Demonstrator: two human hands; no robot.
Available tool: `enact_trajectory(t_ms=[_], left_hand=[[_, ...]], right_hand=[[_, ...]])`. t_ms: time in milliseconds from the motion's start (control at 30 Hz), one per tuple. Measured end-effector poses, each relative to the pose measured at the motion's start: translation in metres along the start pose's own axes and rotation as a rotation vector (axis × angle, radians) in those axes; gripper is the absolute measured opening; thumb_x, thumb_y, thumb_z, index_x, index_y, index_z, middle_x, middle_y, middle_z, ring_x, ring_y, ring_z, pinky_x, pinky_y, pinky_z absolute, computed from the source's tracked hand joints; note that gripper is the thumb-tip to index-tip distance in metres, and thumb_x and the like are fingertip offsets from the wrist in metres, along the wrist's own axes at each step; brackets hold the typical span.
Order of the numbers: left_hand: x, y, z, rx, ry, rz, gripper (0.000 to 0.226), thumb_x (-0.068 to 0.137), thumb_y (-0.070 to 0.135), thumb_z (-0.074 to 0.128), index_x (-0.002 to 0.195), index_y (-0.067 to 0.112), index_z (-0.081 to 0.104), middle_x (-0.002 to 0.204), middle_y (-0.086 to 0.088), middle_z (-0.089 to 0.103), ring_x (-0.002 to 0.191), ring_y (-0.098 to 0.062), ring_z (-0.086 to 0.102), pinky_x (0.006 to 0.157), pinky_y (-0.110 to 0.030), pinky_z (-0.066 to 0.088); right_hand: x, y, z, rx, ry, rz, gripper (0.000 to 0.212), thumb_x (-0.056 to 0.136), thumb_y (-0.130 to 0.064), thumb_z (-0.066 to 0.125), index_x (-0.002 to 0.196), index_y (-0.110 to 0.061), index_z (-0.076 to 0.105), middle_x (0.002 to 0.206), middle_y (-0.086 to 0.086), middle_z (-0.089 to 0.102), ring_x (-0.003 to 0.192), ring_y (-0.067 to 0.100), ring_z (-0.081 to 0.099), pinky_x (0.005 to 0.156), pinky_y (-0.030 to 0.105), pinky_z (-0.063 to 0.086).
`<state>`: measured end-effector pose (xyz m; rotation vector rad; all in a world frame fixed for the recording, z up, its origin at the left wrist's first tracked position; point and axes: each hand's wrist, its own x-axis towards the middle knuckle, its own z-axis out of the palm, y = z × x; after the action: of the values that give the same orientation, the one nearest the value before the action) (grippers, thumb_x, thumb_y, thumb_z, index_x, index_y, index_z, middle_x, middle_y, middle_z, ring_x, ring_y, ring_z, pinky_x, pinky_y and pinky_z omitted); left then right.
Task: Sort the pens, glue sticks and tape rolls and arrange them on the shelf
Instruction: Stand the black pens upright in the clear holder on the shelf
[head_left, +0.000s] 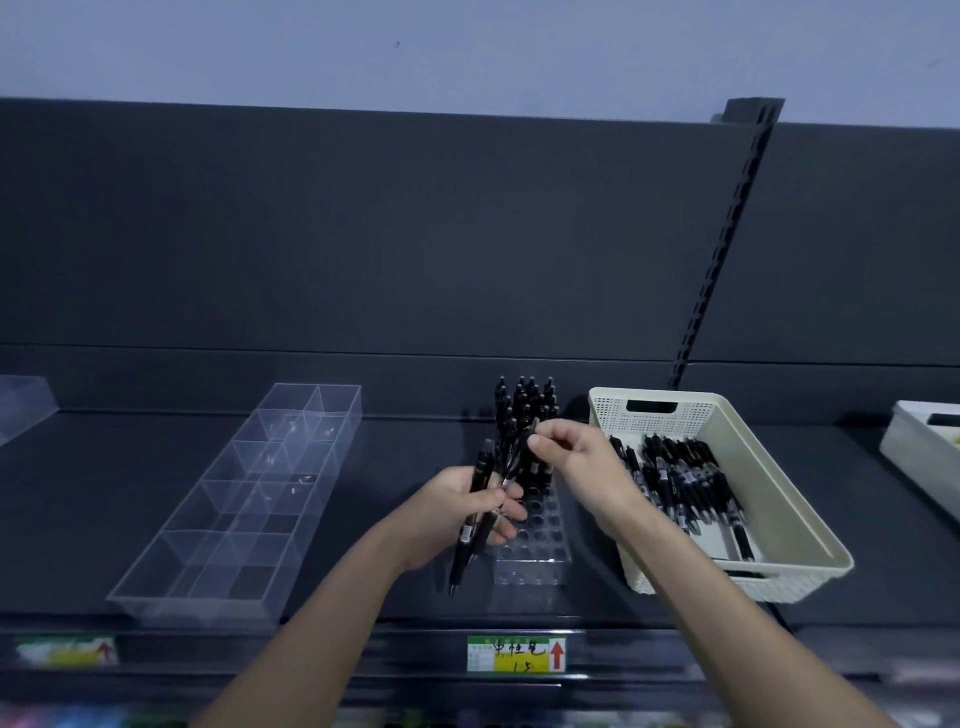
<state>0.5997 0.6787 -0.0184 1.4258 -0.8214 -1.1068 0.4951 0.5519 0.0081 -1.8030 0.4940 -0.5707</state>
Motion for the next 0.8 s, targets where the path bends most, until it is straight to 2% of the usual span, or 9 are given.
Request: enact_trajectory(t_ms=[100, 167, 267, 333, 433, 500, 600, 700, 800], left_hand=[[0.0, -0.001, 0.004, 0.031, 0.043, 0.032, 0.013, 0.094, 0.003, 0.047, 0.096, 0.005, 0.06, 0.08, -0.007, 0.065, 0.064, -0.012, 0.063, 0.067, -0.026, 0.054], [0.001, 0.0, 0.008, 0.036, 0.064, 0.046, 0.011, 0.094, 0.002, 0.049, 0.094, 0.005, 0.06, 0.079, -0.008, 0.065, 0.064, -0.013, 0.063, 0.065, -0.026, 0.054], [0.003, 0.0, 0.01, 0.079, 0.123, 0.014, 0.012, 0.096, 0.01, 0.048, 0.095, 0.01, 0.06, 0.084, -0.005, 0.066, 0.071, -0.012, 0.065, 0.063, -0.022, 0.054], [0.002, 0.0, 0.005, 0.17, 0.211, -0.023, 0.015, 0.098, 0.022, 0.044, 0.099, 0.016, 0.057, 0.079, -0.002, 0.064, 0.067, -0.012, 0.062, 0.059, -0.021, 0.05], [0.0, -0.003, -0.005, 0.307, 0.313, -0.048, 0.018, 0.098, 0.031, 0.038, 0.093, 0.016, 0.046, 0.06, 0.001, 0.044, 0.046, -0.011, 0.04, 0.044, -0.023, 0.036], [-0.001, -0.004, -0.007, 0.276, 0.334, -0.083, 0.02, 0.098, 0.034, 0.036, 0.086, 0.018, 0.037, 0.058, 0.004, 0.034, 0.044, -0.008, 0.028, 0.042, -0.022, 0.024], [0.0, -0.006, -0.006, 0.204, 0.33, -0.077, 0.015, 0.097, 0.023, 0.029, 0.083, 0.019, 0.034, 0.059, 0.003, 0.037, 0.047, -0.009, 0.027, 0.046, -0.024, 0.024], [-0.001, -0.009, -0.008, 0.237, 0.343, -0.024, 0.012, 0.09, 0.008, 0.031, 0.08, 0.013, 0.035, 0.056, 0.004, 0.044, 0.05, -0.012, 0.034, 0.056, -0.029, 0.034], [-0.002, -0.011, -0.012, 0.238, 0.337, -0.02, 0.013, 0.084, 0.001, 0.036, 0.08, 0.013, 0.039, 0.064, 0.001, 0.049, 0.053, -0.013, 0.038, 0.061, -0.03, 0.037]], right_hand=[[-0.004, 0.005, 0.002, 0.075, -0.048, 0.055, 0.03, 0.09, -0.008, 0.056, 0.06, -0.01, 0.056, 0.055, -0.011, 0.055, 0.054, -0.001, 0.049, 0.06, 0.009, 0.04], [-0.006, 0.01, 0.007, 0.08, -0.05, 0.108, 0.029, 0.089, -0.011, 0.059, 0.06, -0.009, 0.052, 0.054, -0.005, 0.052, 0.047, 0.002, 0.044, 0.051, 0.01, 0.038], [-0.006, 0.01, 0.006, 0.037, 0.017, 0.13, 0.028, 0.089, -0.012, 0.059, 0.064, -0.009, 0.049, 0.057, 0.0, 0.051, 0.045, 0.003, 0.042, 0.047, 0.011, 0.034], [-0.001, 0.008, -0.004, -0.073, 0.104, 0.111, 0.027, 0.092, -0.013, 0.055, 0.065, -0.013, 0.05, 0.062, -0.003, 0.056, 0.049, 0.002, 0.05, 0.052, 0.013, 0.04], [0.007, 0.008, -0.019, -0.318, 0.201, 0.014, 0.012, 0.094, -0.014, 0.051, 0.085, -0.012, 0.058, 0.077, -0.001, 0.06, 0.077, 0.018, 0.059, 0.077, 0.033, 0.049], [0.01, 0.009, -0.019, -0.415, 0.179, -0.044, 0.011, 0.095, -0.013, 0.049, 0.098, -0.005, 0.056, 0.086, 0.003, 0.059, 0.082, 0.019, 0.055, 0.075, 0.025, 0.043], [0.012, 0.016, -0.009, -0.545, 0.098, -0.09, 0.01, 0.096, -0.013, 0.047, 0.089, -0.006, 0.047, 0.073, 0.0, 0.051, 0.068, 0.016, 0.047, 0.056, 0.021, 0.03], [0.016, 0.024, 0.0, -0.658, 0.035, -0.09, 0.016, 0.096, -0.015, 0.046, 0.083, -0.007, 0.041, 0.065, -0.007, 0.039, 0.067, 0.018, 0.042, 0.058, 0.024, 0.022], [0.017, 0.031, 0.007, -0.712, 0.009, -0.06, 0.017, 0.097, -0.016, 0.044, 0.082, -0.008, 0.039, 0.064, -0.008, 0.037, 0.066, 0.018, 0.042, 0.06, 0.025, 0.025]])
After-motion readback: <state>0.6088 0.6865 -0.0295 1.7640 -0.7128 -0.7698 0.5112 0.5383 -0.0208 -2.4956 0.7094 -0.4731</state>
